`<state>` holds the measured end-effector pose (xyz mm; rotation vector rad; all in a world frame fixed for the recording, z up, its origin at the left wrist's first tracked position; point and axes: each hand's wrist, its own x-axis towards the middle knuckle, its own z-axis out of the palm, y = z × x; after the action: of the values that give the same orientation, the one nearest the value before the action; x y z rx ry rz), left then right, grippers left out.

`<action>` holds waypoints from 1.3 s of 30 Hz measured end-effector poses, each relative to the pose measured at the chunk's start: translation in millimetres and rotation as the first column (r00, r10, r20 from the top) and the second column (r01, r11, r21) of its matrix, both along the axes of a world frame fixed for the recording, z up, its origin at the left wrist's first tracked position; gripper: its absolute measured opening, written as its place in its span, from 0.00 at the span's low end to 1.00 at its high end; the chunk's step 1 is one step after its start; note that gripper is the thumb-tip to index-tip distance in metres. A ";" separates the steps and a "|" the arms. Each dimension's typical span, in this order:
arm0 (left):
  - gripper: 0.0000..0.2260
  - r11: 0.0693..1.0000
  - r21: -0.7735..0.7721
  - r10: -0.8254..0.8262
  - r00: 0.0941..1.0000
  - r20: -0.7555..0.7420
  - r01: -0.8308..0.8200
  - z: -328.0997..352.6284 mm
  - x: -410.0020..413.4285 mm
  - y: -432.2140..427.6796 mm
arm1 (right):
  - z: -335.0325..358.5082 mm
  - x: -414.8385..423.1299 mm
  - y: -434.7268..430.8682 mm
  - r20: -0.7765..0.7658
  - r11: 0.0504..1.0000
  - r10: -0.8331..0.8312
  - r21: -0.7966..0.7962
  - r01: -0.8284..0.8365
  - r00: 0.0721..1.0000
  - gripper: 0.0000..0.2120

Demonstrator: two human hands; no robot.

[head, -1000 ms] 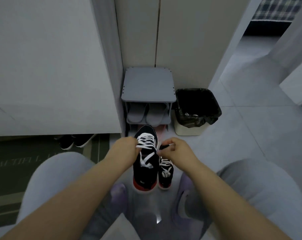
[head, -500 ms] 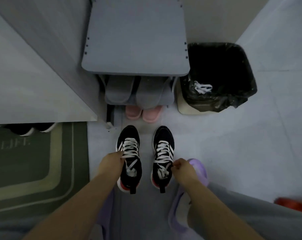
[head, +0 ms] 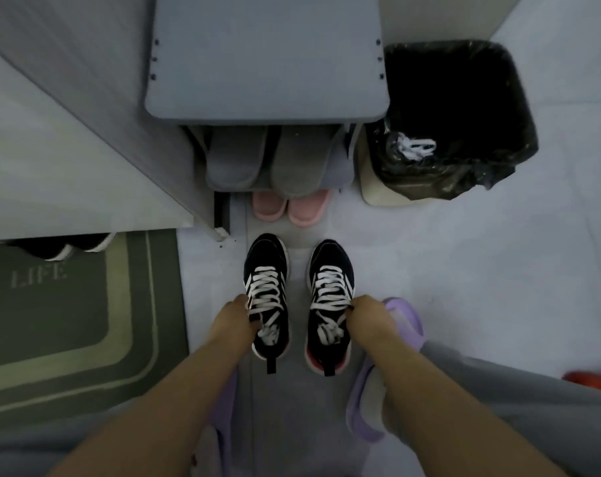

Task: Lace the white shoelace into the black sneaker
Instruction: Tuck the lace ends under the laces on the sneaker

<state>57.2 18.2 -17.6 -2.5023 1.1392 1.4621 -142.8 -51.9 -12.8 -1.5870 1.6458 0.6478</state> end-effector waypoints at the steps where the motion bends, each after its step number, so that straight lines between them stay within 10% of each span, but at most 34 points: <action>1: 0.20 0.999 -0.043 -0.005 1.000 -0.014 0.004 13.0 -2.4 -1.5 | 13.8 2.2 1.1 0.010 1.000 0.021 -0.005 -0.021 1.000 0.13; 8: 0.12 0.926 -0.363 -0.162 0.978 -0.128 0.106 145.0 -14.3 -4.4 | 138.4 17.8 18.2 0.251 0.983 -0.026 -0.168 0.070 0.968 0.07; 16: 0.09 0.686 -0.685 -0.179 0.969 0.168 0.245 284.8 -20.8 74.5 | 281.5 12.2 92.1 0.449 0.840 0.233 -0.540 0.054 0.863 0.10; 22: 0.01 0.610 -0.784 -0.125 0.991 0.049 0.116 290.7 -37.6 157.1 | 294.3 -1.8 176.7 0.583 0.789 0.284 -0.594 0.161 0.761 0.11; 31: 0.06 0.545 -0.837 -0.065 0.997 0.030 0.060 284.8 -41.5 184.3 | 277.7 -4.6 193.5 0.371 0.565 0.449 -0.823 0.063 0.813 0.08; 39: 0.08 0.501 -0.858 -0.060 0.993 0.098 0.115 292.9 -31.3 179.0 | 285.9 -4.8 190.7 0.550 0.660 0.413 -0.730 0.178 0.726 0.05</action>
<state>25.9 197.2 275.3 -2.8792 2.4382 0.8342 -147.6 138.8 273.0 -2.1665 1.2371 -0.6680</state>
